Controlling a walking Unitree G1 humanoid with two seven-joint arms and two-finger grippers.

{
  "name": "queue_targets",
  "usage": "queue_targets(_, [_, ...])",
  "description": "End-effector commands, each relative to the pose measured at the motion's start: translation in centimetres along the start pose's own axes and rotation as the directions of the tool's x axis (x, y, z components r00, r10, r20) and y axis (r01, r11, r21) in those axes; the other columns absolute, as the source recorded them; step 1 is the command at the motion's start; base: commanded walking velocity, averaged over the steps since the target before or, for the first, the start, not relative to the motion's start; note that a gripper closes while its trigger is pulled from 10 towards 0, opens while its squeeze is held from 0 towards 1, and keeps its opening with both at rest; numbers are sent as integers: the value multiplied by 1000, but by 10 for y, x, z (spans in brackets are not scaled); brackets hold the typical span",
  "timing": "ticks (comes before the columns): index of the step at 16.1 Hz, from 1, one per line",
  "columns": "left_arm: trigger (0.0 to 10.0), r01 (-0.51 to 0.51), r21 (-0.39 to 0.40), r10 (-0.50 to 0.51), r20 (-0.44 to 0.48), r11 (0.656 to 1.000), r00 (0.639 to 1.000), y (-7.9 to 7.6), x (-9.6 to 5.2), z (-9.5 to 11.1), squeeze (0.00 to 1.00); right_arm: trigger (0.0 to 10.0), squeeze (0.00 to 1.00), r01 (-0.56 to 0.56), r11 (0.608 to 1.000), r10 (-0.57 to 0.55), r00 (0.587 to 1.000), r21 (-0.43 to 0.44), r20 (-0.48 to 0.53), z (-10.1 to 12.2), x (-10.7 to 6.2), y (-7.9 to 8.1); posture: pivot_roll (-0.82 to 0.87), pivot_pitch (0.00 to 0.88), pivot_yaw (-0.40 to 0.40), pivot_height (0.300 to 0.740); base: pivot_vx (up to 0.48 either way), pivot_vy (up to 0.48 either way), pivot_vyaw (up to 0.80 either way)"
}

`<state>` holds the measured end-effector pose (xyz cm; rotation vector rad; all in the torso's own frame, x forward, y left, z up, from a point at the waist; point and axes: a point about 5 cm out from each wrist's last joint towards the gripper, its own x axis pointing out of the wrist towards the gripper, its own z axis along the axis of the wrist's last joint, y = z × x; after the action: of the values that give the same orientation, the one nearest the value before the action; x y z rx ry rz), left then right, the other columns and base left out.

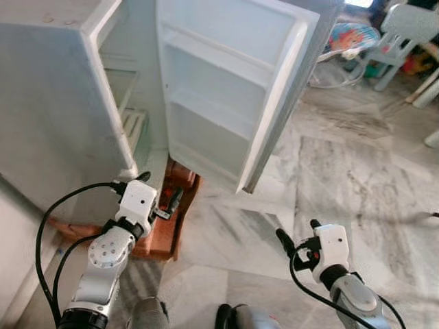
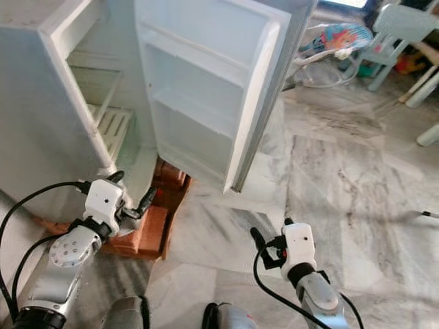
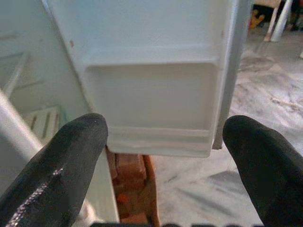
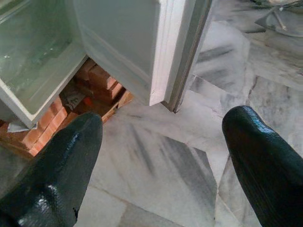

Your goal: Restocking fridge

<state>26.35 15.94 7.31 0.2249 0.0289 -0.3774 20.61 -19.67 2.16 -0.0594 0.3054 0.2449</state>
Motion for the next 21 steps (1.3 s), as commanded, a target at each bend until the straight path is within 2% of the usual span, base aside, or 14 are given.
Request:
queue_targets(1, [10000,24,-1,-24,3,1000,1000,-10,1,1,0,10000,0,22,1000,-21,999,8,-27,-5,-4,-7,84,87,-91,740,0,-352,0])
queue_targets(5, [10000,44,-7,-44,6,999,999,-15,2,2,0,10000,0,29,1000,-29,999,12,-30,-6,-3,-7,81,86,-87,740,0,-410,-347])
queue_targets(10, [10000,44,4,-44,3,999,999,-15,5,3,0,10000,0,34,999,-33,999,16,-23,-5,-1,-6,77,85,-79,740,0,-412,0])
queue_targets(14, [10000,16,41,-15,-18,999,1000,-11,10,1,0,10000,0,35,999,-35,999,8,-13,-4,-1,-5,71,81,-79,740,350,-322,0])
queue_targets(16, [10000,-8,55,9,-15,998,1000,-5,18,3,0,10000,0,30,999,-30,1000,-17,-4,-3,0,-5,70,80,-79,740,463,0,0])
queue_targets(21, [10000,-76,57,77,-15,995,997,9,30,6,0,10000,0,33,999,-33,999,-7,7,-1,0,-4,56,73,-77,740,480,0,0])
